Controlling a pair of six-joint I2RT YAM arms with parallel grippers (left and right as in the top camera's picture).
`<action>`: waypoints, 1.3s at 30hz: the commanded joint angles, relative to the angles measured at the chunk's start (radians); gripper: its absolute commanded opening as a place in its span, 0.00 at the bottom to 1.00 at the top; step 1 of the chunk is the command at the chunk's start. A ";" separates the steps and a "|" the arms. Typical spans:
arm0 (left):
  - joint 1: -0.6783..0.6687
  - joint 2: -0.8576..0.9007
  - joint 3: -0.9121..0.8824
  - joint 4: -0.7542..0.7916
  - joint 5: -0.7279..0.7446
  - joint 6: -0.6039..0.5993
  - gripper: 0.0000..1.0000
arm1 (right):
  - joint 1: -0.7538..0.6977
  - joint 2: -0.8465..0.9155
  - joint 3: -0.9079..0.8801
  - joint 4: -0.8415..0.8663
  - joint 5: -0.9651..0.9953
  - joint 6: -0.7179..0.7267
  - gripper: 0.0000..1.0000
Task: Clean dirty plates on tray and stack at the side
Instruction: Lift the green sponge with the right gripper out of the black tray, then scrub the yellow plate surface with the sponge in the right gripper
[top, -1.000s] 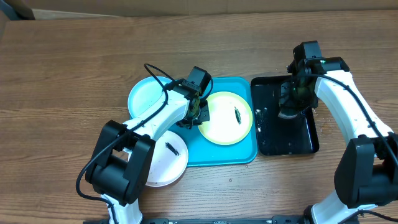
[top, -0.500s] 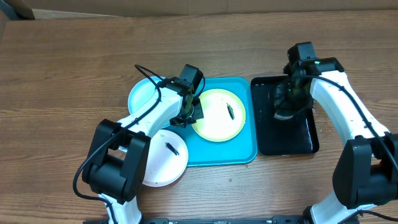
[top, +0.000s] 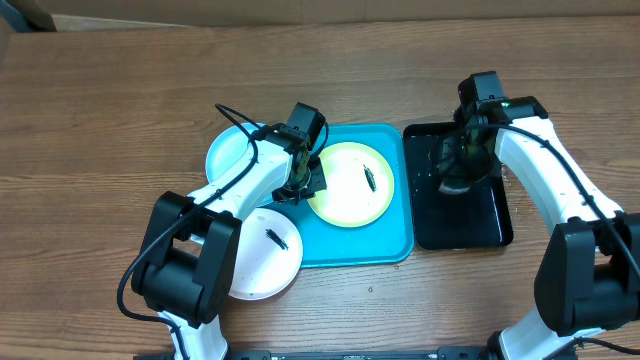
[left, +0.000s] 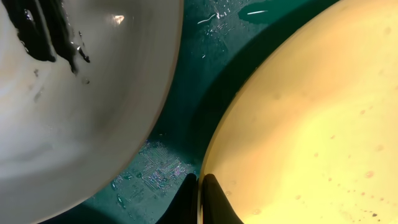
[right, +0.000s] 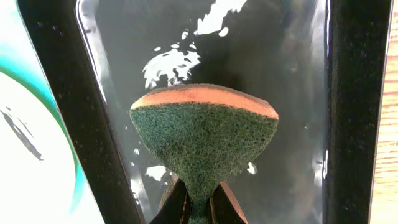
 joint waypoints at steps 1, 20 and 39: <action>0.006 0.013 -0.005 -0.013 -0.014 -0.017 0.04 | 0.000 -0.022 0.013 -0.006 0.006 0.015 0.04; 0.006 0.013 -0.005 -0.008 -0.014 -0.018 0.04 | 0.182 -0.030 0.224 -0.057 -0.320 -0.038 0.04; 0.006 0.013 -0.005 -0.014 -0.014 -0.017 0.04 | 0.409 0.169 0.222 -0.027 0.146 -0.007 0.04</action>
